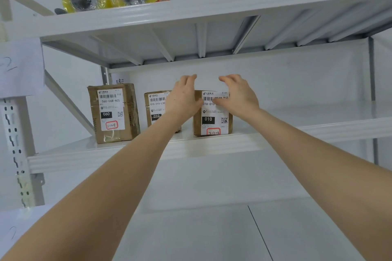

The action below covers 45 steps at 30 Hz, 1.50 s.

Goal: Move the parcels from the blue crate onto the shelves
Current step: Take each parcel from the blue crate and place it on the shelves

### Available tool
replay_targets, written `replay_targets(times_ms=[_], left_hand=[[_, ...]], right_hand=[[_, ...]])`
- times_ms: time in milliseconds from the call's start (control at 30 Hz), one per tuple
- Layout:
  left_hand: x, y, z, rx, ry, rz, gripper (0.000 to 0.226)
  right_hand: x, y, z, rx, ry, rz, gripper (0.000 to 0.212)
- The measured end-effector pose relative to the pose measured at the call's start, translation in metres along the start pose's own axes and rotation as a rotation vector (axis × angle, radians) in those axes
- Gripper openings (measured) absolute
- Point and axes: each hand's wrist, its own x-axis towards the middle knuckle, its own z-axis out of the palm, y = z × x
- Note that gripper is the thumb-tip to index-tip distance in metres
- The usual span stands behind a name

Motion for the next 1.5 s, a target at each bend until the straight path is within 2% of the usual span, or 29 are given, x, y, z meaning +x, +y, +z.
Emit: replay_targets(times_ms=[67, 167, 267, 667, 1500], left_hand=[[0.002, 0.005, -0.002, 0.098, -0.063, 0.065, 0.058], [0.004, 0.007, 0.001, 0.153, -0.118, 0.059, 0.042], [0.002, 0.005, 0.006, 0.150, -0.095, 0.046, 0.032], [0.013, 0.003, 0.017, 0.153, -0.068, 0.011, 0.028], [0.046, -0.018, 0.065, 0.172, -0.095, -0.016, 0.031]], right_hand=[[0.003, -0.006, 0.001, -0.118, -0.074, -0.051, 0.055], [0.003, -0.012, 0.005, -0.225, -0.111, -0.044, 0.033], [0.001, -0.013, 0.008, -0.221, -0.081, -0.027, 0.038], [0.008, -0.004, 0.019, -0.189, -0.029, 0.020, 0.041], [0.041, 0.015, 0.063, -0.110, -0.041, 0.078, 0.043]])
